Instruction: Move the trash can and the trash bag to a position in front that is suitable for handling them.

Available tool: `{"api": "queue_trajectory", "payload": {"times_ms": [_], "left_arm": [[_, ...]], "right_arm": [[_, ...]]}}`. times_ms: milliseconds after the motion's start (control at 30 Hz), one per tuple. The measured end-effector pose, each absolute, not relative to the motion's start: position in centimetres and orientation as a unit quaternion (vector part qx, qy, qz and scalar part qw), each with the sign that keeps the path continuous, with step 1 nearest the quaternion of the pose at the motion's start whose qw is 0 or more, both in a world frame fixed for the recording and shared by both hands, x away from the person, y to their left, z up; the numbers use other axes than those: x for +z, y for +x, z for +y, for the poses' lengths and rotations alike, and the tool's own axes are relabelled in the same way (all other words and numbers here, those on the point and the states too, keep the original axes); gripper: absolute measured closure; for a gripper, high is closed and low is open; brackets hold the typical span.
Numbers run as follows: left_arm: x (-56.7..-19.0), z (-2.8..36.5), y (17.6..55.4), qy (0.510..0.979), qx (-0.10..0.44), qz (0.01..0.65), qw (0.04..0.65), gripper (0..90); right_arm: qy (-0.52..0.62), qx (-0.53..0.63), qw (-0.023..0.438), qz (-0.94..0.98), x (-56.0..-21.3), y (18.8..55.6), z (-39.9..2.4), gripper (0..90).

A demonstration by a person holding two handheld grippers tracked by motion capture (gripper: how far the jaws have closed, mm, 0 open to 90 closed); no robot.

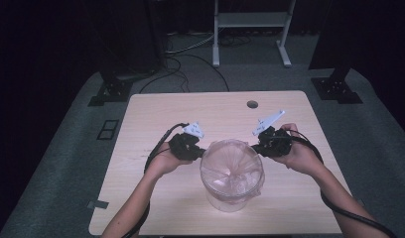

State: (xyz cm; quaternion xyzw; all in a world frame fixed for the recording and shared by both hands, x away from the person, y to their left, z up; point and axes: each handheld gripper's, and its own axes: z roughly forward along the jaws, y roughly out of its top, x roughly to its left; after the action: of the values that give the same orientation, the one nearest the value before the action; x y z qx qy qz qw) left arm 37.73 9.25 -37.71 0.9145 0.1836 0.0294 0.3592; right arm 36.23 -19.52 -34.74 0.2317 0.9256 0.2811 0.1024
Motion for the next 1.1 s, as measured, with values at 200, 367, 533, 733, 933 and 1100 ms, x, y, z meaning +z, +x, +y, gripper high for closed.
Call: {"api": "queue_trajectory", "payload": {"times_ms": [200, 367, 533, 733, 933, 1100], "left_arm": [[-37.6, 11.5, 37.3, 0.895, 0.031, 0.196, 0.399, 69.6], [-35.9, 13.1, 36.1, 0.895, 0.039, 0.182, 0.404, 61.2], [-34.8, 13.7, 34.5, 0.901, 0.023, 0.139, 0.411, 53.4], [-35.1, 12.3, 33.4, 0.923, 0.001, 0.076, 0.377, 47.4], [-36.3, 11.6, 33.5, 0.928, -0.018, 0.059, 0.367, 48.2], [-37.1, 10.9, 33.7, 0.932, -0.015, 0.067, 0.356, 45.6]], "right_arm": [[0.247, 0.313, 0.097, 0.912, -34.7, 35.6, -20.9, 76.2], [0.24, 0.33, 0.094, 0.908, -33.5, 34.2, -22.6, 72.1], [0.207, 0.328, 0.072, 0.919, -32.7, 31.9, -23.9, 68.3], [0.151, 0.305, 0.037, 0.939, -33.0, 30.2, -23.2, 63.4], [0.143, 0.279, 0.03, 0.949, -34.5, 30.3, -21.9, 62.6], [0.151, 0.266, 0.03, 0.951, -35.4, 31.0, -21.7, 62.6]]}}
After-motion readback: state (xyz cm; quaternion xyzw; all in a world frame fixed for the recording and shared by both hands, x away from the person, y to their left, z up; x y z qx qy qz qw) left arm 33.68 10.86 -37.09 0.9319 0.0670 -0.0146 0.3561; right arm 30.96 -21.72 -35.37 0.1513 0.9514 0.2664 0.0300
